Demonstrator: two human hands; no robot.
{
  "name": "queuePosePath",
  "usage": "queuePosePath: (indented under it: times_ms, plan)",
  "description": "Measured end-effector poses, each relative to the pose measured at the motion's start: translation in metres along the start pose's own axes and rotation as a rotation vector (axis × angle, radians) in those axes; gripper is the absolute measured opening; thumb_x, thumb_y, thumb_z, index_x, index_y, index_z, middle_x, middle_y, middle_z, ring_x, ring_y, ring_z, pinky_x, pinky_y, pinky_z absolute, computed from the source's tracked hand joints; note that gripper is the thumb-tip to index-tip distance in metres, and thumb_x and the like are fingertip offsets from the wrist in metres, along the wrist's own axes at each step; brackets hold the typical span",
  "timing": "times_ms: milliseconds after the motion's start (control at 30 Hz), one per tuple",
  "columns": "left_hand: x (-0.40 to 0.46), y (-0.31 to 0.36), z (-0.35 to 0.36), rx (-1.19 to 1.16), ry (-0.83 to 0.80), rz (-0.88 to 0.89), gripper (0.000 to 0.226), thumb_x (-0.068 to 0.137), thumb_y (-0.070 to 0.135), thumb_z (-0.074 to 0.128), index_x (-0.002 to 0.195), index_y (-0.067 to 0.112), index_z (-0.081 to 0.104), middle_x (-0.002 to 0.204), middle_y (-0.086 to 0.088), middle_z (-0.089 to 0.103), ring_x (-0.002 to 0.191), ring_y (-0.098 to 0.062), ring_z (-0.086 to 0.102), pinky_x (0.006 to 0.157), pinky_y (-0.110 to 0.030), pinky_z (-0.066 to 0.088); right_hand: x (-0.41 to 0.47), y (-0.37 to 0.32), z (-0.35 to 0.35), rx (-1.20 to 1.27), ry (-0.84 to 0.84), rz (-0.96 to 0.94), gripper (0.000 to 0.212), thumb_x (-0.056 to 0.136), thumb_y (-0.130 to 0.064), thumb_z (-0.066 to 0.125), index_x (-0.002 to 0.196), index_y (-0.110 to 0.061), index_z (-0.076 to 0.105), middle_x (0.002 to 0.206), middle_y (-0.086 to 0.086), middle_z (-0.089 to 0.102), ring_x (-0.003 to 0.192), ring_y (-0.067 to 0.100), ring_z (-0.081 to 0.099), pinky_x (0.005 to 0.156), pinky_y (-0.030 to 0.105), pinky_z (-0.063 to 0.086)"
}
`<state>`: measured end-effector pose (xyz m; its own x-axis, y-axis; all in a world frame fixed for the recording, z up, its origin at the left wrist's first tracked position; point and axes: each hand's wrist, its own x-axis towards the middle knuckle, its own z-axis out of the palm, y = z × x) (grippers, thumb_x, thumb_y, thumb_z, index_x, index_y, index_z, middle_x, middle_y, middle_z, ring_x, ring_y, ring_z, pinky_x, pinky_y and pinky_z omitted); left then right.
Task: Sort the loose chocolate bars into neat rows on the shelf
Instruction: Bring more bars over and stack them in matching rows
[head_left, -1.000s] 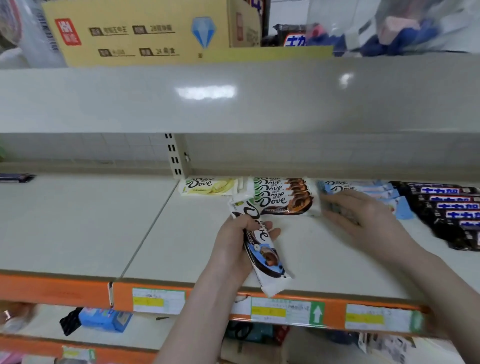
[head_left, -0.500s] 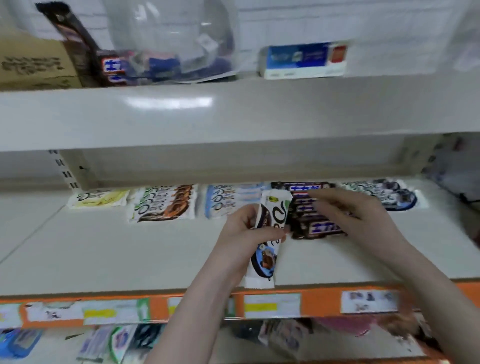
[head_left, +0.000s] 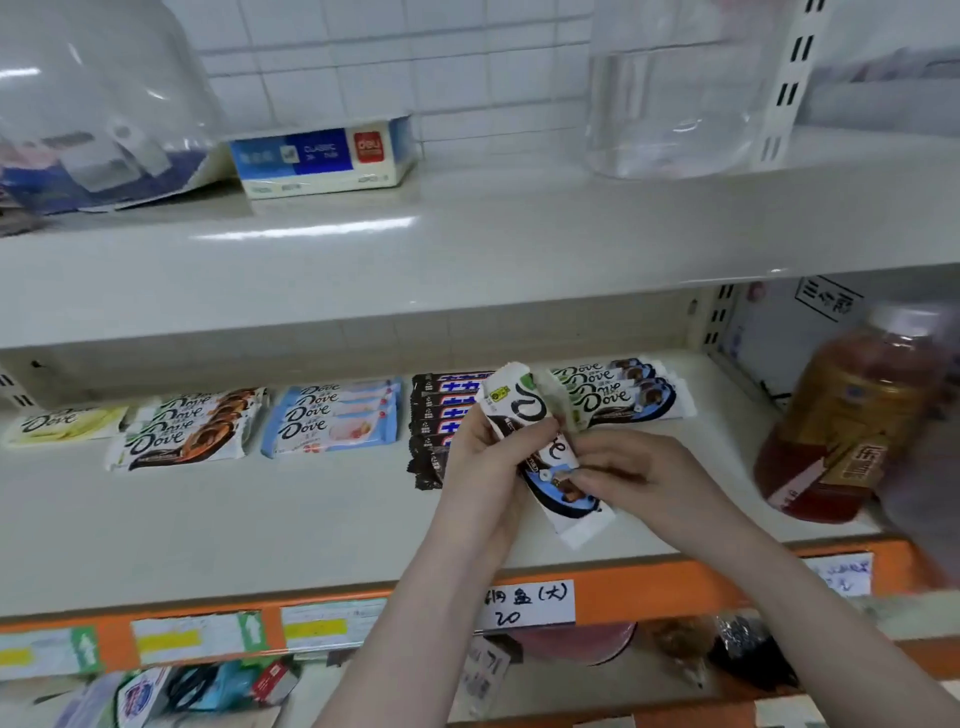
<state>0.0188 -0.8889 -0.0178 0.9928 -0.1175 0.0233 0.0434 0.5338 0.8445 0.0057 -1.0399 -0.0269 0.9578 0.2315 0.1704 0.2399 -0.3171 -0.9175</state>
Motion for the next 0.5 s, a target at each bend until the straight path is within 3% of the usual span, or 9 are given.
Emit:
queuePosePath:
  times_ms: [133,267,400,500]
  plan:
    - [0.002,-0.001,0.0,0.099,0.042,-0.027,0.02,0.077,-0.004,0.064,0.094,0.008,0.061,0.075,-0.003,0.071,0.069,-0.015,0.068,0.059,-0.024,0.053,-0.003,0.006,-0.016,-0.051,0.046,0.002,0.025,0.084,-0.007,0.061,0.097,-0.026,0.069,0.092,-0.004,0.073,0.087,0.006,0.067,0.082,0.026,0.053]
    - [0.007,0.002,-0.012,0.399,0.024,-0.056,0.019,0.074,0.001,0.071,0.08,0.017,0.063,0.082,-0.004,0.069,0.072,-0.015,0.068,0.057,-0.024,0.053,-0.002,0.008,-0.032,-0.168,0.169,-0.019,0.024,0.087,-0.008,0.057,0.09,-0.031,0.066,0.086,-0.016,0.068,0.082,-0.008,0.061,0.072,0.006,0.044]
    - [0.007,-0.001,-0.012,0.486,-0.017,-0.085,0.022,0.078,-0.001,0.069,0.072,0.019,0.066,0.087,-0.006,0.065,0.074,-0.016,0.067,0.057,-0.026,0.056,-0.002,0.006,-0.036,-0.514,0.155,-0.089,0.016,0.085,-0.026,0.06,0.099,-0.029,0.067,0.087,-0.026,0.057,0.091,-0.003,0.052,0.082,0.017,0.038]
    - [0.01,-0.004,-0.01,0.503,-0.027,-0.089,0.017,0.08,-0.002,0.067,0.076,0.015,0.063,0.095,-0.007,0.063,0.074,-0.016,0.065,0.057,-0.024,0.055,-0.003,0.007,-0.039,-0.745,0.036,-0.141,0.041,0.079,-0.041,0.064,0.119,-0.031,0.059,0.106,-0.021,0.055,0.105,0.001,0.044,0.093,0.018,0.027]
